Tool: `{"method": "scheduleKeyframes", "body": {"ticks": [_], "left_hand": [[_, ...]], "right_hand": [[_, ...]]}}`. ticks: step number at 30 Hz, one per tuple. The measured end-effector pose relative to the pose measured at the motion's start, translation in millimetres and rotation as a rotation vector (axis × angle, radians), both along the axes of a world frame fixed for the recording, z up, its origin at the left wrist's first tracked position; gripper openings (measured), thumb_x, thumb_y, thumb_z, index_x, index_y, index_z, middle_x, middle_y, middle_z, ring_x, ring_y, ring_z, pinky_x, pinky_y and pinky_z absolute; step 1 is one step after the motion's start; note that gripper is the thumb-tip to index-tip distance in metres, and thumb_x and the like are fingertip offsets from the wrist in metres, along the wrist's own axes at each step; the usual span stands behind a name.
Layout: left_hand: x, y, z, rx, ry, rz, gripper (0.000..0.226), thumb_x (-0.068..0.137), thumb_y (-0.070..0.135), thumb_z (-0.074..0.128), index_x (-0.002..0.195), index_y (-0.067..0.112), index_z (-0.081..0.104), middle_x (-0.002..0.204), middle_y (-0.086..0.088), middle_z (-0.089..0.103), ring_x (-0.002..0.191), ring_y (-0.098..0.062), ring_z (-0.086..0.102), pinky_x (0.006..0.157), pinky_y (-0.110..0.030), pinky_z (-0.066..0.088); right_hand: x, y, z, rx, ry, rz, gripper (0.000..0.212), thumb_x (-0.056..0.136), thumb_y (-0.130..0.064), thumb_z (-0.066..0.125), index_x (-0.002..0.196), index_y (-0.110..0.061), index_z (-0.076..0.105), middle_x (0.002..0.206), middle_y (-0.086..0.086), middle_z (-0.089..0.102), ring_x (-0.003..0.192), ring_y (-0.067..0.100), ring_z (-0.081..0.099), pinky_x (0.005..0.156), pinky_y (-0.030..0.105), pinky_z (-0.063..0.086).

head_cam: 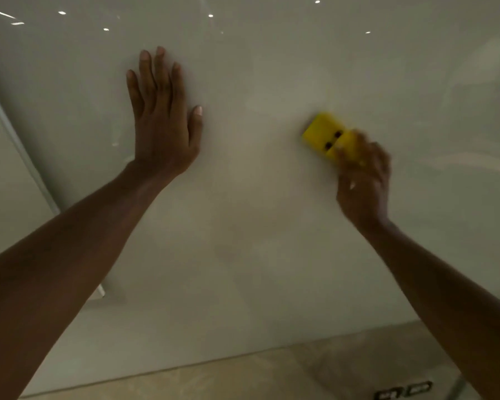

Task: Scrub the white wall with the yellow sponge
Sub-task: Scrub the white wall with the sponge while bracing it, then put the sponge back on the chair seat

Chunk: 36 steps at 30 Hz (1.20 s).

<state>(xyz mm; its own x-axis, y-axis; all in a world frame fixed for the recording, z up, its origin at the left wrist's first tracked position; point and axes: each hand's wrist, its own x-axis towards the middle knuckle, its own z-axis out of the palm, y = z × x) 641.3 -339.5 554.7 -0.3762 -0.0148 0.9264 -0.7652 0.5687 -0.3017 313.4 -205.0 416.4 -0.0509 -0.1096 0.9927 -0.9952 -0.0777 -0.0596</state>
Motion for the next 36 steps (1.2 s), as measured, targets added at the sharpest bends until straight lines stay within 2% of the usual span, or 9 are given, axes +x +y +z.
{"method": "scheduleKeyframes", "body": {"ticks": [4,11,13,16,20,24,28,31,36], "left_hand": [[-33.3,11.2,2.4,-0.004,-0.033,-0.019,0.061,0.11,0.031,0.035,0.155,-0.008,0.028,0.161,-0.039,0.022,0.149,-0.059,0.017,0.123,-0.067,0.009],[-96.9,25.0,5.5,-0.046,-0.059,-0.042,0.059,0.11,0.031,0.034,0.155,-0.007,0.027,0.162,-0.038,0.021,0.15,-0.059,0.017,0.123,-0.066,0.006],[-116.4,27.8,4.0,-0.058,-0.064,-0.041,0.059,0.11,0.031,0.034,0.156,-0.005,0.026,0.162,-0.038,0.019,0.15,-0.058,0.015,0.124,-0.063,0.002],[-145.0,34.4,-1.2,-0.052,-0.07,-0.033,0.058,0.11,0.03,0.034,0.156,-0.004,0.027,0.163,-0.037,0.018,0.151,-0.057,0.014,0.124,-0.061,-0.002],[-185.2,46.8,-14.1,-0.04,-0.082,-0.019,0.055,0.11,0.027,0.033,0.155,-0.005,0.028,0.163,-0.037,0.02,0.151,-0.058,0.015,0.122,-0.069,0.004],[-230.1,59.0,-34.4,0.002,-0.09,-0.033,0.057,0.11,0.028,0.033,0.155,-0.005,0.027,0.164,-0.036,0.018,0.151,-0.057,0.014,0.12,-0.073,0.006],[-279.0,73.9,-63.3,0.01,-0.128,-0.079,0.057,0.109,0.026,0.035,0.155,-0.005,0.027,0.164,-0.034,0.02,0.151,-0.057,0.015,0.119,-0.074,0.006],[-317.2,86.1,-92.6,0.018,-0.21,-0.122,0.056,0.108,0.024,0.036,0.155,-0.006,0.026,0.165,-0.032,0.021,0.152,-0.054,0.015,0.121,-0.071,0.004],[-366.6,103.7,-144.8,0.057,-0.264,-0.155,0.058,0.106,0.022,0.04,0.155,-0.005,0.026,0.164,-0.032,0.021,0.153,-0.052,0.012,0.123,-0.068,-0.003]], "right_hand": [[-9.0,4.6,-0.4,-0.143,-0.381,-0.066,0.051,0.092,-0.006,0.063,0.141,-0.01,0.051,0.147,0.027,0.045,0.136,0.036,0.042,0.111,0.039,0.033],[-17.1,22.5,-123.9,0.306,0.352,0.062,0.059,0.093,-0.004,0.062,0.139,-0.039,0.052,0.149,0.003,0.048,0.123,0.039,0.051,0.108,0.049,0.038],[-58.1,29.9,-123.4,0.282,0.376,0.051,0.06,0.095,-0.009,0.061,0.142,-0.043,0.047,0.151,-0.002,0.044,0.127,0.035,0.047,0.111,0.046,0.035],[-123.5,38.8,-110.3,0.058,0.035,-0.035,0.056,0.094,-0.006,0.063,0.143,-0.028,0.049,0.153,0.008,0.042,0.137,0.031,0.041,0.112,0.045,0.036],[-181.2,59.4,-114.4,-0.117,-0.807,-0.041,0.057,0.096,-0.011,0.062,0.147,-0.018,0.041,0.153,0.026,0.035,0.137,0.041,0.038,0.112,0.039,0.034],[-170.3,62.5,-152.2,-0.14,-0.966,-0.05,0.063,0.091,-0.006,0.067,0.148,-0.009,0.038,0.148,0.03,0.038,0.134,0.044,0.042,0.109,0.039,0.036],[-111.8,64.9,-203.5,0.05,-0.734,0.137,0.06,0.089,-0.004,0.069,0.142,-0.02,0.048,0.146,0.018,0.04,0.134,0.034,0.043,0.114,0.024,0.032],[-111.1,75.7,-239.1,0.3,-0.326,0.179,0.047,0.094,-0.007,0.064,0.135,-0.029,0.059,0.141,0.017,0.051,0.126,0.037,0.049,0.11,0.036,0.039],[-172.7,118.2,-273.2,0.49,-0.343,0.083,0.031,0.099,-0.013,0.054,0.121,-0.029,0.071,0.129,0.021,0.061,0.112,0.044,0.06,0.096,0.044,0.052]]}}
